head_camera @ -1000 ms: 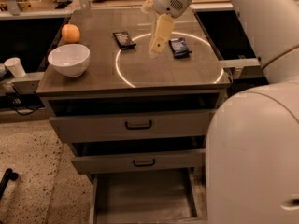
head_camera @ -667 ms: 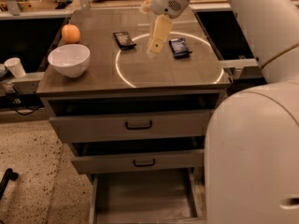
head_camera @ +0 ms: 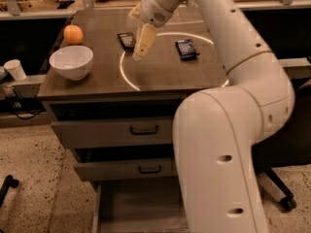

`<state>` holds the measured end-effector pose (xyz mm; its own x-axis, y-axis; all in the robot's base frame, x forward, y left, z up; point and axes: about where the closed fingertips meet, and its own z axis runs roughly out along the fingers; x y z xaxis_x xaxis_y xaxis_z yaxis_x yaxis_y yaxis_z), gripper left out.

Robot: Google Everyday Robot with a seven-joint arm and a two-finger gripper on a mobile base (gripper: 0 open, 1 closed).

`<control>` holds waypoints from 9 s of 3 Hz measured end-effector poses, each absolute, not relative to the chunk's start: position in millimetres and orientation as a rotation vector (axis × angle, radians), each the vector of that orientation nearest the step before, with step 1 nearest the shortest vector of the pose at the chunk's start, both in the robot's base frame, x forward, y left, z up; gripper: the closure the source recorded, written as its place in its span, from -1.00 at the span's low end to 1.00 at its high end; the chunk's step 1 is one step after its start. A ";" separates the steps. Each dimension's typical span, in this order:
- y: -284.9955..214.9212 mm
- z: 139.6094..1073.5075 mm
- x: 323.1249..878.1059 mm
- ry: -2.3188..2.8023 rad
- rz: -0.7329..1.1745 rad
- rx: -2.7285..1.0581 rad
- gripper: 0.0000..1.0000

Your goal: Place rxbar chocolate into bottom drawer

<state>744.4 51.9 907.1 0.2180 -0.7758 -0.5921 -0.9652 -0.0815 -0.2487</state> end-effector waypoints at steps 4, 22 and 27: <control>47.3 934.2 804.9 1.723 0.373 -1.525 -1.00; 113.5 877.2 859.6 1.584 0.570 -1.159 1.00; 57.8 921.4 679.2 1.407 0.736 -1.304 1.00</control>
Offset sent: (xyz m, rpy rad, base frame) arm 0.0721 -0.0305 0.0526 0.2118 -0.1066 -0.4265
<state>679.2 57.8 921.4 0.1248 -0.3196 -0.9393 -0.9539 0.2219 -0.2022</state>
